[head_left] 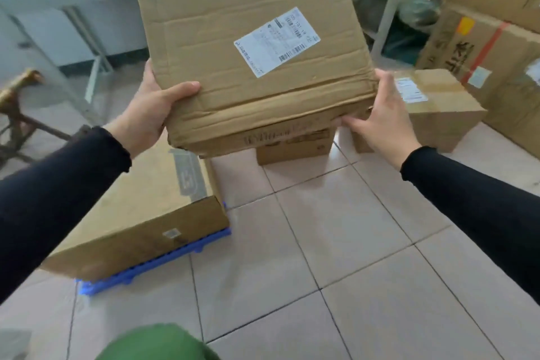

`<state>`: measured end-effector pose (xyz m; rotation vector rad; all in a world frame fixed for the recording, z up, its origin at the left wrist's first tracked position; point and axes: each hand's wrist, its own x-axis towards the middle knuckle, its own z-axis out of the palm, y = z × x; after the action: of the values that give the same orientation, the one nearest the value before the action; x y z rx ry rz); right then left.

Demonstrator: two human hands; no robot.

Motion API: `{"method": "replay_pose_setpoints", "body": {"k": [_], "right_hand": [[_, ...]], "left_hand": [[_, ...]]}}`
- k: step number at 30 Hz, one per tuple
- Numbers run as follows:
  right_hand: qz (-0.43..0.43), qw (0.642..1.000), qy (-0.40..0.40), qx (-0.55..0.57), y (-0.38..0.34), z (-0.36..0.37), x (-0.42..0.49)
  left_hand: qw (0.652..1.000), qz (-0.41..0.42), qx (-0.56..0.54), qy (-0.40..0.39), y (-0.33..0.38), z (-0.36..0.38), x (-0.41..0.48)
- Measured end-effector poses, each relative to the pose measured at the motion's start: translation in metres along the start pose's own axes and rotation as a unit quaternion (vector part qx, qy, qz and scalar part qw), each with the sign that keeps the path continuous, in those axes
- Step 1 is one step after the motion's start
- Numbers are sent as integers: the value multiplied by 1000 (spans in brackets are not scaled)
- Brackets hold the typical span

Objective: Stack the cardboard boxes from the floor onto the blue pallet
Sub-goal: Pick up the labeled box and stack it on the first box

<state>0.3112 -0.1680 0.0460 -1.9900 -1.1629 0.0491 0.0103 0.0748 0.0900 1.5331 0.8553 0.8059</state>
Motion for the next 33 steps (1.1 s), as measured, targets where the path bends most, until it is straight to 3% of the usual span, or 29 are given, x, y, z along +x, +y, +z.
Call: {"method": "replay_pose_setpoints", "body": {"k": [5,11,17,25,29,33], "right_hand": [[-63,991,-93,75,-92,101,9],[-90,969,-192,124,-156,180,-16],[-76,965,-217,126,-178,208,-30],[-43,962,-245,116,-178,214,-39],[-57,960,-266,63,-173,204,-33],[-89,940,-326,-40,-156,174,-13]], "left_hand": [[992,-64,28,101,-14,-148,-28],[981,-153,54,105,-37,-247,-69],[971,-220,21,87,-60,-285,-75],[962,-252,71,83,-61,-288,-68],[934,-268,221,88,-48,-290,-58],[855,-218,464,71,-16,-265,-37]]}}
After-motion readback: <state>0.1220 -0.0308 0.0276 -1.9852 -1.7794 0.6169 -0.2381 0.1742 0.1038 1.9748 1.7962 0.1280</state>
